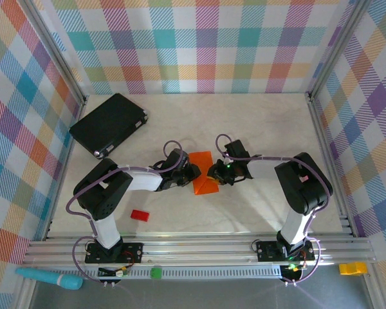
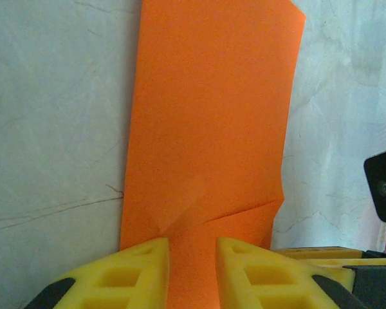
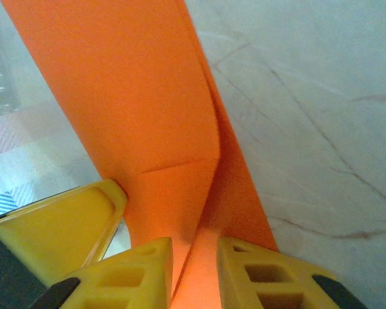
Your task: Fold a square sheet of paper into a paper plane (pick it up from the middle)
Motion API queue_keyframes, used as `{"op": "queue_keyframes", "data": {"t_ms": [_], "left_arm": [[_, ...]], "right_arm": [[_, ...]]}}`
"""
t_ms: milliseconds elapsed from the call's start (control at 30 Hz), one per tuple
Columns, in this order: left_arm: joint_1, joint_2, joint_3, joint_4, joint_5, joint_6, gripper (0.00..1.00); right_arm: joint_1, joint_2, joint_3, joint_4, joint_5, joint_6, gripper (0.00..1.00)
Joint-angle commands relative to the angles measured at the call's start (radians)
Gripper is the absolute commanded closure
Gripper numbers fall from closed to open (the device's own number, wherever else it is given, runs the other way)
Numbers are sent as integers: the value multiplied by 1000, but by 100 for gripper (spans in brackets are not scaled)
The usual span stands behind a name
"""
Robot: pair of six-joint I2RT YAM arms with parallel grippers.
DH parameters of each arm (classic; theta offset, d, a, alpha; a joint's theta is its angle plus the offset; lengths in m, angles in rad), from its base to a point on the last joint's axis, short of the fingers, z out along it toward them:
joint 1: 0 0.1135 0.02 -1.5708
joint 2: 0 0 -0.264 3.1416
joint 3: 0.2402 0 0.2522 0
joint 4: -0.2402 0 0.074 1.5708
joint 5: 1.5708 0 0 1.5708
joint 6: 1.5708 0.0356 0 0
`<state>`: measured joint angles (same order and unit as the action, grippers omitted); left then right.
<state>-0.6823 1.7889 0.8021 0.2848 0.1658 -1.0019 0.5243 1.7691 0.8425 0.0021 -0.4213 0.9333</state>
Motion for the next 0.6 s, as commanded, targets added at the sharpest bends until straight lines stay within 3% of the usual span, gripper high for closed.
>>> {"op": "queue_keyframes", "data": {"t_ms": [0, 567], "left_arm": [[6, 32, -28, -47, -5, -3, 75], [7, 26, -7, -71, -1, 2, 77]], "right_arm": [[8, 23, 18, 47, -14, 5, 78], [10, 28, -17, 157, -42, -23, 83]]}}
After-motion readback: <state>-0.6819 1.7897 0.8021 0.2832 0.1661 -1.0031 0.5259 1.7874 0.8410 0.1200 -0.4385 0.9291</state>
